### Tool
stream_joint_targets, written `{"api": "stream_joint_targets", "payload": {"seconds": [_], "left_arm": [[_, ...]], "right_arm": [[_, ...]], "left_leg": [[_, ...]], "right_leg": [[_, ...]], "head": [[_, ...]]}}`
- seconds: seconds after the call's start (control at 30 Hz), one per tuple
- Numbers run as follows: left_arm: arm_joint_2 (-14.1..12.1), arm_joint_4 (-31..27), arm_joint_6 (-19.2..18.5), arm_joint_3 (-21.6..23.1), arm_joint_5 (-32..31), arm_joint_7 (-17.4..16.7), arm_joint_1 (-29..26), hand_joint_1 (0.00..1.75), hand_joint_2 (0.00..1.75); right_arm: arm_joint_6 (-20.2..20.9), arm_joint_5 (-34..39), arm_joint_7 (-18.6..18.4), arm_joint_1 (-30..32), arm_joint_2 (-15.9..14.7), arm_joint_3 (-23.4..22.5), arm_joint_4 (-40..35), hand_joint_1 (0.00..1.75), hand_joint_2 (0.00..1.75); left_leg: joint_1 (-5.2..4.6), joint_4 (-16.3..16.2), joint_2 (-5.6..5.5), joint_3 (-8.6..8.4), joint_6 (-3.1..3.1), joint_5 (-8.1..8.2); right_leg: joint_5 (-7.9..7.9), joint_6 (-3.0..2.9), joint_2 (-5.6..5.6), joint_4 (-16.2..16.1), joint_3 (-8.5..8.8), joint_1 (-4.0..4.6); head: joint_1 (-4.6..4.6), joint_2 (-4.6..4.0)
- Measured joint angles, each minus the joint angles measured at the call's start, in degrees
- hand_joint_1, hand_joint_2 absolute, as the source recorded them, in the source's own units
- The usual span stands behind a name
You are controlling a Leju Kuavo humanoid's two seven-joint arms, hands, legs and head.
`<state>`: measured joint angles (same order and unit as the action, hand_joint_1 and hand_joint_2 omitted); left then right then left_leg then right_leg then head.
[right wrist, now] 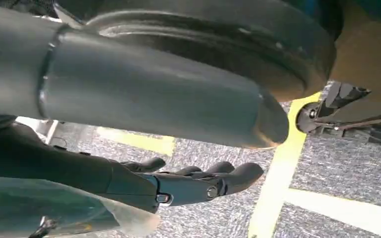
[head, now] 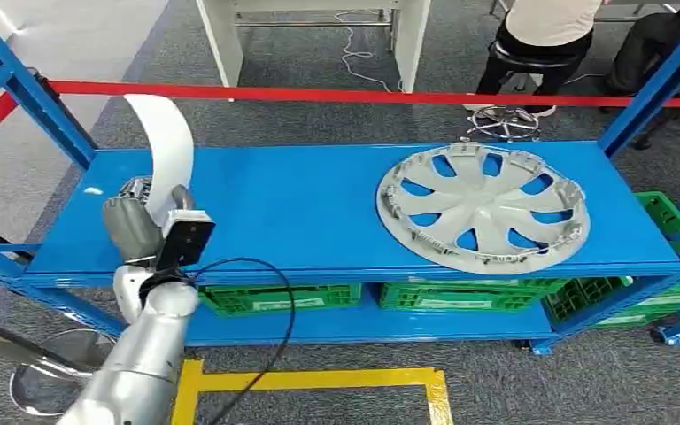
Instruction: Take the parts from the cabinet and place them on the table.
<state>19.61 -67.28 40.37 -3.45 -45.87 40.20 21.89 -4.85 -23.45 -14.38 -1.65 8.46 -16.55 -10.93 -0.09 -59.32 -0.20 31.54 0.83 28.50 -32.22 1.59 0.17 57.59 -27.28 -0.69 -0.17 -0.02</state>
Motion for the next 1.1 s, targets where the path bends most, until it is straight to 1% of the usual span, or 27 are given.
{"api": "stream_joint_targets", "payload": {"seconds": [0.17, 0.2, 0.3, 0.47, 0.53, 0.63, 0.73, 0.77, 0.8, 0.83, 0.87, 0.9, 0.93, 0.97, 1.0, 1.03, 1.07, 1.1], "left_arm": [[-1.2, -6.7, 0.0, 9.7, 11.5, 0.1, -3.9, 1.75, 1.75], [-1.6, -8.3, -0.1, 12.4, 14.8, 0.1, -5.0, 1.75, 1.75], [-2.9, -12.1, -0.1, 18.4, 22.8, 0.1, -8.3, 1.75, 1.75], [-5.8, -18.2, -0.1, 27.2, 32.0, 0.1, -13.4, 1.75, 1.75], [-7.0, -20.1, -0.2, 28.9, 34.5, 0.1, -15.1, 1.75, 1.75], [-8.8, -23.5, -1.2, 29.8, 38.1, 0.1, -18.4, 1.75, 1.75], [-10.8, -27.1, -2.7, 29.8, 39.5, 0.1, -21.8, 1.75, 1.75], [-11.3, -28.2, -3.4, 29.7, 39.6, 0.1, -23.0, 1.75, 1.75], [-11.8, -29.6, -4.1, 29.7, 39.6, 0.1, -24.0, 1.75, 1.75], [-12.1, -30.5, -4.6, 29.6, 39.4, 0.1, -24.9, 1.75, 1.75], [-12.4, -31.3, -5.0, 29.6, 39.1, 0.1, -25.6, 1.75, 1.75], [-12.7, -31.9, -5.2, 29.5, 38.9, 0.1, -26.4, 1.75, 1.75], [-13.0, -32.3, -5.5, 29.3, 38.9, 0.1, -27.3, 1.75, 1.75], [-13.4, -32.7, -5.8, 29.2, 38.9, 0.1, -28.0, 1.75, 1.75], [-13.6, -33.0, -6.2, 29.0, 38.8, 0.1, -28.6, 1.75, 1.75], [-13.9, -33.2, -6.3, 28.9, 38.6, 0.1, -28.9, 1.75, 1.75], [-14.0, -33.5, -6.3, 28.8, 38.3, 0.1, -29.2, 1.75, 1.75], [-14.1, -33.7, -6.4, 28.6, 38.1, 0.1, -29.3, 1.75, 1.75]], "right_arm": [[-0.8, 0.4, 1.4, 0.1, 0.0, -1.2, 0.0, 0.00, 0.00], [-1.0, 0.5, 1.7, 0.1, 0.0, -1.6, 0.0, 0.00, 0.00], [-1.3, 0.5, 2.2, 0.3, 0.0, -2.3, 0.0, 0.00, 0.00], [-1.3, 0.0, 2.0, 0.8, 0.0, -3.2, 0.0, 0.00, 0.00], [-1.0, -0.7, 1.4, 0.9, 0.0, -3.3, 0.0, 0.00, 0.00], [-0.1, -2.8, 0.2, 0.8, 0.1, -3.1, 0.1, 0.00, 0.00], [0.2, -4.2, 0.2, 0.8, 0.2, -2.7, 0.1, 0.00, 0.00], [-0.1, -4.3, 1.0, 0.8, 0.2, -2.7, 0.1, 0.00, 0.00], [-0.3, -4.3, 1.6, 0.7, 0.2, -2.7, 0.1, 0.00, 0.00], [-0.7, -4.3, 2.5, 0.7, 0.2, -2.7, 0.1, 0.00, 0.00], [-1.2, -4.0, 3.6, 0.7, 0.2, -2.7, 0.1, 0.00, 0.00], [-1.4, -3.7, 4.4, 0.7, 0.2, -2.7, 0.1, 0.00, 0.00], [-1.4, -3.7, 4.8, 0.7, 0.2, -2.7, 0.1, 0.00, 0.00], [-1.4, -3.8, 4.9, 0.7, 0.2, -2.7, 0.1, 0.00, 0.00], [-1.3, -4.0, 5.0, 0.7, 0.2, -2.7, 0.1, 0.00, 0.00], [-1.3, -4.2, 4.8, 0.8, 0.2, -2.7, 0.2, 0.00, 0.00], [-1.3, -4.2, 4.5, 0.8, 0.2, -2.7, 0.2, 0.00, 0.00], [-1.3, -4.2, 4.2, 0.7, 0.4, -2.7, 0.2, 0.00, 0.00]], "left_leg": [[0.01, 0.0, 0.00, 0.00, 0.00, 0.00], [0.01, 0.0, 0.01, 0.00, 0.00, 0.00], [0.01, 0.0, 0.01, 0.02, 0.00, 0.02], [-0.21, 0.0, 0.00, 0.05, 0.05, 0.06], [-0.30, -0.1, 0.00, 0.06, 0.12, 0.10], [-0.47, -0.2, 0.00, 0.07, 0.32, 0.22], [-0.65, -0.2, 0.00, 0.09, 0.64, 0.38], [-0.69, -0.1, 0.00, 0.08, 0.87, 0.31], [-0.29, 0.9, 0.05, -0.19, 1.45, -0.49], [0.00, 1.6, 0.29, -0.58, 1.69, -0.81], [0.15, 1.8, 0.29, -0.56, 2.06, -1.04], [0.16, 1.8, 0.28, -0.42, 2.08, -1.04], [0.14, 1.8, 0.36, -0.39, 2.08, -1.03], [0.14, 1.8, 0.41, -0.34, 2.08, -1.02], [0.17, 1.8, 0.41, -0.34, 2.07, -1.02], [0.25, 1.8, 0.38, -0.38, 2.01, -0.99], [0.37, 1.6, 0.30, -0.38, 1.81, -0.88], [0.54, 1.3, 0.24, -0.36, 1.50, -0.69]], "right_leg": [[-0.01, -0.01, 0.00, 0.0, 0.01, 0.01], [-0.01, -0.01, 0.02, 0.0, 0.01, 0.00], [-0.03, 0.00, 0.01, 0.0, 0.01, -0.01], [-0.01, 0.03, 0.01, -0.1, -0.02, -0.22], [-0.01, 0.05, 0.01, -0.1, -0.02, -0.31], [0.00, 0.13, 0.01, -0.1, -0.03, -0.47], [0.03, 0.47, 0.04, -0.3, -0.02, -0.65], [0.17, 0.69, 0.01, -0.7, -0.02, -0.69], [0.26, 1.05, 0.00, -0.7, 0.33, -0.44], [-0.69, 0.98, -0.05, -0.2, -0.13, -0.49], [-2.73, 0.91, -0.11, 2.4, -1.45, -0.43], [-4.91, 0.99, -0.11, 6.7, -3.56, -0.49], [-6.91, 1.08, -0.11, 11.7, -6.04, -0.57], [-7.88, 1.23, -0.13, 15.4, -8.10, -0.57], [-7.32, 1.36, -0.13, 16.9, -9.19, -0.62], [-5.22, 1.47, -0.15, 15.7, -8.97, -0.76], [-2.00, 1.65, -0.16, 11.8, -7.60, -0.99], [0.98, 1.81, -0.25, 6.8, -5.58, -1.19]], "head": [[-0.04, 0.00], [0.00, 0.00], [-0.02, 0.00], [-0.02, 0.00], [-0.02, 0.00], [-0.02, 0.00], [-0.04, 0.00], [-0.09, 0.00], [-0.02, 0.00], [0.04, 0.00], [0.28, 0.00], [0.48, 0.00], [0.46, 0.00], [0.42, 0.00], [0.50, 0.00], [0.46, 0.00], [0.48, 0.00], [0.44, 0.00]]}}
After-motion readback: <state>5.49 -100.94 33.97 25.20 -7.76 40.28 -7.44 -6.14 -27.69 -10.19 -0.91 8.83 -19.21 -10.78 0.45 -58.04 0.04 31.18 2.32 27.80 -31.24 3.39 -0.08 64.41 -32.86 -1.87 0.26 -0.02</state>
